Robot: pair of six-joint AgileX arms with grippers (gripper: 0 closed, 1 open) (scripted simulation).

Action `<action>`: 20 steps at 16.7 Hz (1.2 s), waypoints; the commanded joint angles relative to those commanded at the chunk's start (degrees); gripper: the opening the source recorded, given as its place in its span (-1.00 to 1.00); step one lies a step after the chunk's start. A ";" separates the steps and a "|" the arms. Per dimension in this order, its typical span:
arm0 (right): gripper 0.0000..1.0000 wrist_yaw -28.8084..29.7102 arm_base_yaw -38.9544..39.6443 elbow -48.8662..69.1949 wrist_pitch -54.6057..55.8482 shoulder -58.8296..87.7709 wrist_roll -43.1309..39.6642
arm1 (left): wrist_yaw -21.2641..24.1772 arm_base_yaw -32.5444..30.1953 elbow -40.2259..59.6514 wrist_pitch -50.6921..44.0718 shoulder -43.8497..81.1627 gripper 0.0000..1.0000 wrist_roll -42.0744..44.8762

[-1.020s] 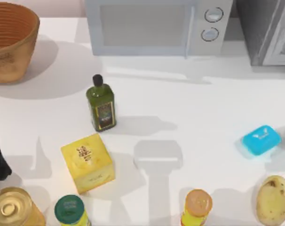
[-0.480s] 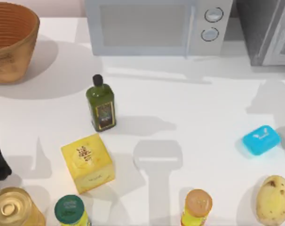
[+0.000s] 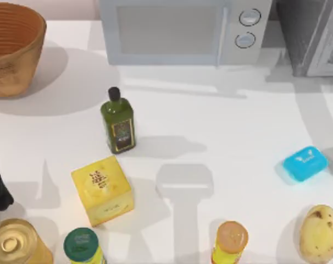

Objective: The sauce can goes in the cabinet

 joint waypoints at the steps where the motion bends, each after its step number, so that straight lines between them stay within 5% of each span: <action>1: -1.00 0.30 0.34 3.07 -0.85 2.20 -0.03 | 0.00 0.00 0.00 0.00 0.00 1.00 0.00; 12: -1.00 -0.08 0.66 11.24 -1.84 8.69 0.10 | 0.00 0.00 0.00 0.00 0.00 1.00 0.00; 20: -1.00 -1.92 -3.12 29.75 0.44 32.19 0.07 | 0.00 0.00 0.00 0.00 0.00 1.00 0.00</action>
